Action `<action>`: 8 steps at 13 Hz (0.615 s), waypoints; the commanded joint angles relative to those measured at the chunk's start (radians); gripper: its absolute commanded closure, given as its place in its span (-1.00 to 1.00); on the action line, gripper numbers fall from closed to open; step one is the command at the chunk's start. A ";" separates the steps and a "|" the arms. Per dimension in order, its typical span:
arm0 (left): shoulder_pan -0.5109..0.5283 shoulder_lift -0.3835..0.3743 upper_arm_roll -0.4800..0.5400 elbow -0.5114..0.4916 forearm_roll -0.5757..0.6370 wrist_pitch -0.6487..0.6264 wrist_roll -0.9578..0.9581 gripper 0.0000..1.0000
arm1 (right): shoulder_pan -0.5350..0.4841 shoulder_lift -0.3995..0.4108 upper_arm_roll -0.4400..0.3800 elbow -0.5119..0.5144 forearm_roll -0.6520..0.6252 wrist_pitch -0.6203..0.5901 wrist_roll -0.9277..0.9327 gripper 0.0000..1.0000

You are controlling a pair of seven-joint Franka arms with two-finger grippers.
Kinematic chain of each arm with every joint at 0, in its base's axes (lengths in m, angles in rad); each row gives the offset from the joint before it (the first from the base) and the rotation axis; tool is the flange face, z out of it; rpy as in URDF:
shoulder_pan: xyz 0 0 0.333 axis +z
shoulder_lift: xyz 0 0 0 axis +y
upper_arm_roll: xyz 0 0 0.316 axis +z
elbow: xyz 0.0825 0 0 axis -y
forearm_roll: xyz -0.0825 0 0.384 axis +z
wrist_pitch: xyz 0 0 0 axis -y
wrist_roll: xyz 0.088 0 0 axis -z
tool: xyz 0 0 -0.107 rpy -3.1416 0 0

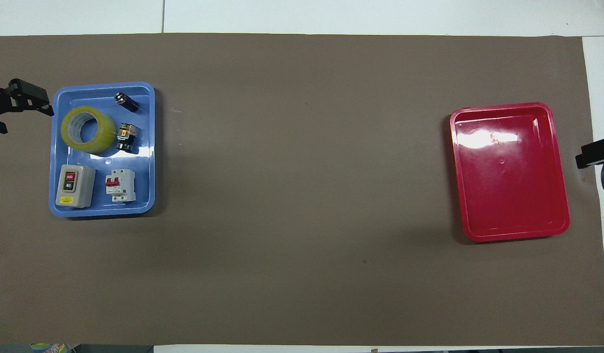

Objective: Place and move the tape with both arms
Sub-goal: 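Reach the left gripper over the yellow tape roll in the blue tray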

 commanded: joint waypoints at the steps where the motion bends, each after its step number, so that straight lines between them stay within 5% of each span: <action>1: 0.028 0.072 0.001 0.013 0.011 0.095 -0.131 -1.00 | -0.004 -0.013 0.002 -0.020 0.014 0.020 -0.014 -1.00; 3: 0.036 0.062 0.001 -0.116 0.011 0.213 -0.163 -1.00 | -0.004 -0.013 0.002 -0.020 0.014 0.020 -0.014 -1.00; 8: 0.049 0.052 0.001 -0.234 0.013 0.357 -0.246 -1.00 | -0.004 -0.013 0.002 -0.020 0.014 0.020 -0.014 -1.00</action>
